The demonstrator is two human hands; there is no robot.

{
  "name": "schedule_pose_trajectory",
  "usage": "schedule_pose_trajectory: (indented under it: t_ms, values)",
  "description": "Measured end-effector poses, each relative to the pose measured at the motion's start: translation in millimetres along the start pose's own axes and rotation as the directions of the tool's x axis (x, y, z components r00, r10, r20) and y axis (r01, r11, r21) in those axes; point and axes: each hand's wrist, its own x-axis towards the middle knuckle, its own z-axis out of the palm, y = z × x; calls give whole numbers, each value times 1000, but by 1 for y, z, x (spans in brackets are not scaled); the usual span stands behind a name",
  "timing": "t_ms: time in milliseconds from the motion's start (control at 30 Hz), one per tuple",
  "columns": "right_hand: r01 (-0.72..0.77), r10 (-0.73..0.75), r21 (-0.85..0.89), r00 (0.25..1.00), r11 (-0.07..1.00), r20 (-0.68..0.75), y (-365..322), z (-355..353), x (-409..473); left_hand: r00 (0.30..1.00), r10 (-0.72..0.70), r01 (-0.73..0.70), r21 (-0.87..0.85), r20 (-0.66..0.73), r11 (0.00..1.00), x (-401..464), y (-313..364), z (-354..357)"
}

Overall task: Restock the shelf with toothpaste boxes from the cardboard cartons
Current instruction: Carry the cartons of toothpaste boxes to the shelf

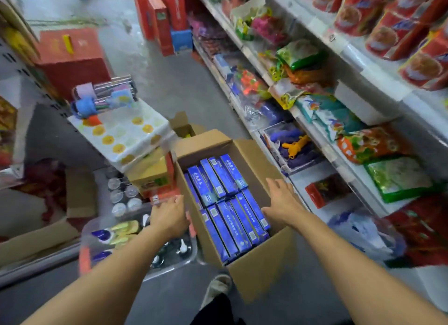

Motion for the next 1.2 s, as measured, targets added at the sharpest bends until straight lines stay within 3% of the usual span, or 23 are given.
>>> schedule_pose_trajectory:
  t_ms: [233, 500, 667, 800, 1200]
  values:
    - [-11, 10, 29, 999, 1000, 53, 25, 7, 78, 988, -111, 124, -135, 103, 983, 62, 20, 22]
    - [35, -27, -41, 985, 999, 172, 56, 32, 170, 933, -301, 347, -270, 196, 898, 103, 36, 73]
    - [101, -74, -104, 969, 989, 236, 77, 54, 220, 856, -439, 515, -378, 273, 769, 122, 54, 105]
    - [103, -83, -54, 953, 993, 290, 92, 77, 255, 797, -493, 603, -437, 348, 667, 143, 66, 135]
    - [61, -60, -3, 986, 998, 153, 101, 147, 313, 587, -782, 751, -503, 210, 429, 179, 66, 184]
